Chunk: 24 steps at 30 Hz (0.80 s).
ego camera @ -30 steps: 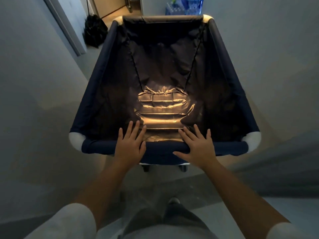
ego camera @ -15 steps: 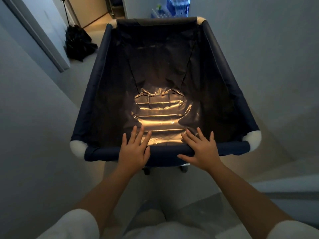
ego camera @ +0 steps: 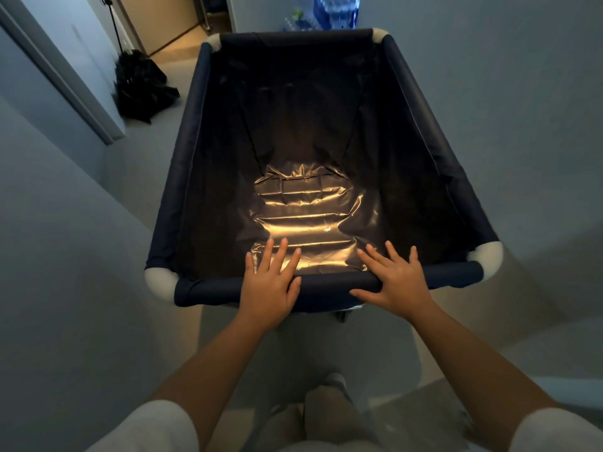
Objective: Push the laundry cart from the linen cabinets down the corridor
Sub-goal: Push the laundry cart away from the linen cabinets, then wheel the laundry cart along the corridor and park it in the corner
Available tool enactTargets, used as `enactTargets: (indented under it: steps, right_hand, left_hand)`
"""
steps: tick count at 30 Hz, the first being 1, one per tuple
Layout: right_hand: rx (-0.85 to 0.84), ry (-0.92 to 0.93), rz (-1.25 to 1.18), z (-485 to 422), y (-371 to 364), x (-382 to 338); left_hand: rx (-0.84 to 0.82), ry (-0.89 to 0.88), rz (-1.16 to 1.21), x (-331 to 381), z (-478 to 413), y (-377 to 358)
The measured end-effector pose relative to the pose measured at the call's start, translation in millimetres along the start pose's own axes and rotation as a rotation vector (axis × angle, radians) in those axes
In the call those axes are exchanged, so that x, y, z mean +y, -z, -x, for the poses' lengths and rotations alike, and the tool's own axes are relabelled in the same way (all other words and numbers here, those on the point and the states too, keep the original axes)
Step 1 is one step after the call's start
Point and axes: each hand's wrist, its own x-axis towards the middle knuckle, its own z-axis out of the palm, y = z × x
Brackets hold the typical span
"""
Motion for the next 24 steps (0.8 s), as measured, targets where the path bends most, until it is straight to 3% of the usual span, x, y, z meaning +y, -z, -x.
enactTargets:
  steps: [10,24]
  right_hand:
    - [-0.033,-0.039,0.014,6.0,-0.5,-3.0]
    - [-0.021,-0.177,0.024,1.0,-21.0,-123.9]
  left_hand:
    - [0.003,-0.023,0.007,-2.5,4.6,-4.6]
    - [0.023,-0.153,-0.008,-110.8,34.0,3.0]
